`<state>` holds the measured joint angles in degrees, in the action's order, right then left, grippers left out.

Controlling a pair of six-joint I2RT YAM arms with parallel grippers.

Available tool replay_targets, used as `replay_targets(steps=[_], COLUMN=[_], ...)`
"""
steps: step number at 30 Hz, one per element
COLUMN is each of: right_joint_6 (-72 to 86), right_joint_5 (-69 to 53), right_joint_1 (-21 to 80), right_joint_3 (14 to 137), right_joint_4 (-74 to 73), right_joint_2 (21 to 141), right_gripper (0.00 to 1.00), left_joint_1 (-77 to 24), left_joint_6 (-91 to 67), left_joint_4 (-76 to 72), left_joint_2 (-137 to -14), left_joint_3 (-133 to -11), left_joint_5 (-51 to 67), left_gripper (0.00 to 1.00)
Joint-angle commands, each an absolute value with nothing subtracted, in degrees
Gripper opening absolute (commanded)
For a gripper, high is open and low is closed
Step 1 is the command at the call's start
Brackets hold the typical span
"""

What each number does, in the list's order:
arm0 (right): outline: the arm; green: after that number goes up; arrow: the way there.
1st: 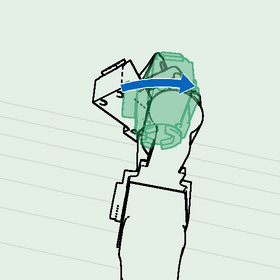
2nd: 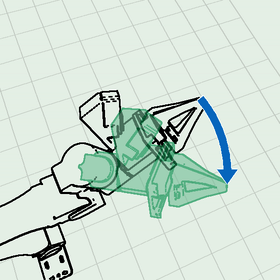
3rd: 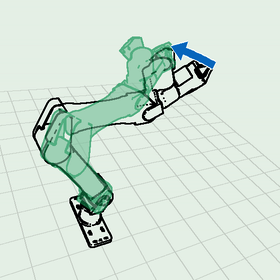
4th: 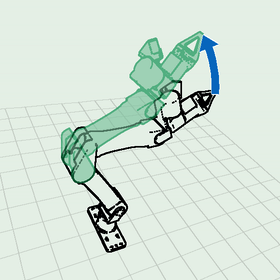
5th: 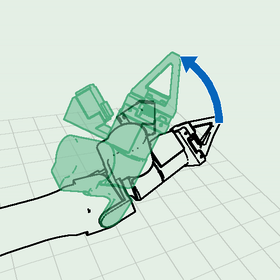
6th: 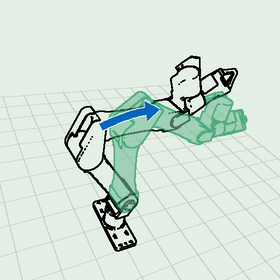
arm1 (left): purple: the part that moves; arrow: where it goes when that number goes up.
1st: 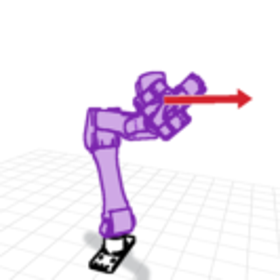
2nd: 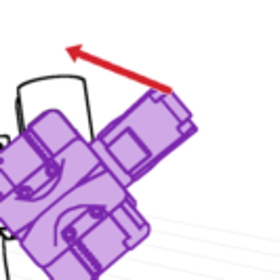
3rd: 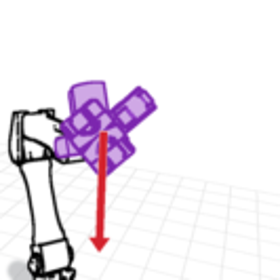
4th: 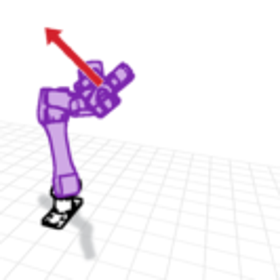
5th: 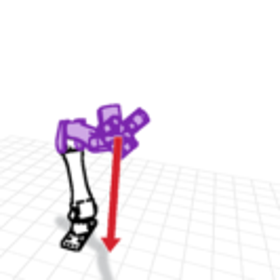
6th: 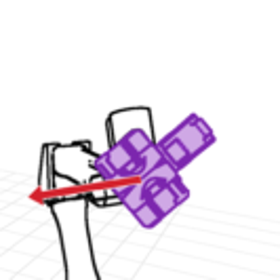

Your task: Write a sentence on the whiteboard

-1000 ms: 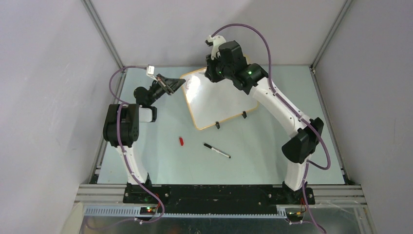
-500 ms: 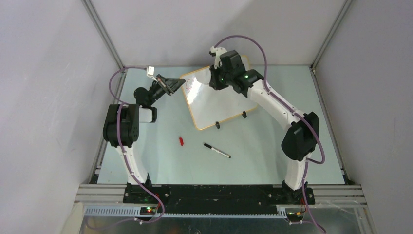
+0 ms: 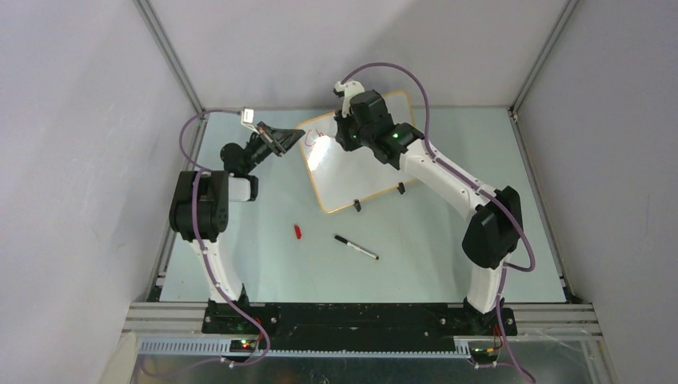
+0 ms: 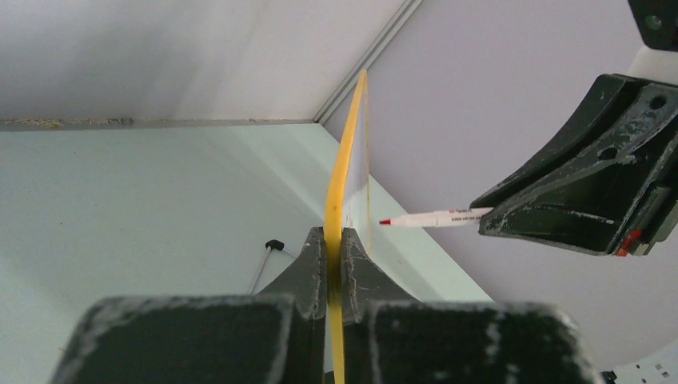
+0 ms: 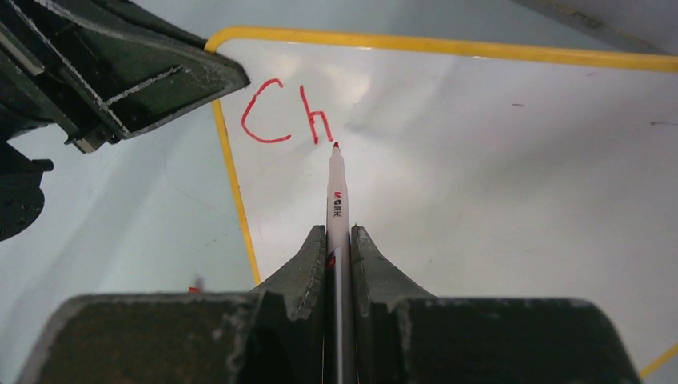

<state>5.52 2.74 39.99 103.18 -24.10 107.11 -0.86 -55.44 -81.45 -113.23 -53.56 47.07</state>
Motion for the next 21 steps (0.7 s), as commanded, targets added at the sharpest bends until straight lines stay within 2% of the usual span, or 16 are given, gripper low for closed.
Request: replay_targets(steps=[1, 21], right_joint_6=[4.34, 3.73], right_joint_5=[6.27, 7.30], right_joint_1=[40.08, 40.61], right_joint_3=[104.54, 103.09], right_joint_4=[-20.85, -19.05], right_joint_2=[103.44, 103.53], right_gripper=[0.00, 0.00], left_joint_1=[-2.18, -2.36], left_joint_6=[-50.03, -48.74], left_joint_4=[-82.99, -81.58], left_joint_2=[-111.09, -110.63], left_joint_3=[-53.21, -53.25], left_joint_5=[49.62, 49.52], left_gripper=[0.00, 0.00])
